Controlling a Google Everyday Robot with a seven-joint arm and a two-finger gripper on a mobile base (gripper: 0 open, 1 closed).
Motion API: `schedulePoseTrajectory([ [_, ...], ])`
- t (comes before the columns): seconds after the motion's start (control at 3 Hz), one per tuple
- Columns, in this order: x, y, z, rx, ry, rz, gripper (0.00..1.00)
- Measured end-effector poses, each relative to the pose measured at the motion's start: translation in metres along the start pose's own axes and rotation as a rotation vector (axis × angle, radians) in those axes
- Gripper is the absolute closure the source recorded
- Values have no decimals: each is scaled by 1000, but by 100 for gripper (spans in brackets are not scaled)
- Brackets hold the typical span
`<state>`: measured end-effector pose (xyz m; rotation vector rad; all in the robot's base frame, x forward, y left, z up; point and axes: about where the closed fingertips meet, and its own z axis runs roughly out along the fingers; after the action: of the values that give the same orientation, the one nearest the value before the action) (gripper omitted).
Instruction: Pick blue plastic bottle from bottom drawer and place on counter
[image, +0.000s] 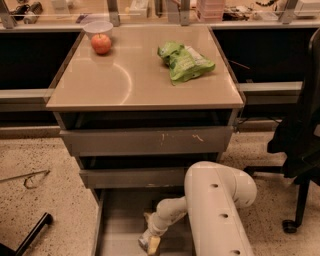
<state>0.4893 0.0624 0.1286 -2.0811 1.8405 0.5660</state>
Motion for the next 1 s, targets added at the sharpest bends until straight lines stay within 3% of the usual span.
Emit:
schedulePoseTrajectory([
  [0.33, 6, 5, 9, -32, -61, 5, 19],
  [1.0, 6, 6, 10, -34, -67, 3, 65],
])
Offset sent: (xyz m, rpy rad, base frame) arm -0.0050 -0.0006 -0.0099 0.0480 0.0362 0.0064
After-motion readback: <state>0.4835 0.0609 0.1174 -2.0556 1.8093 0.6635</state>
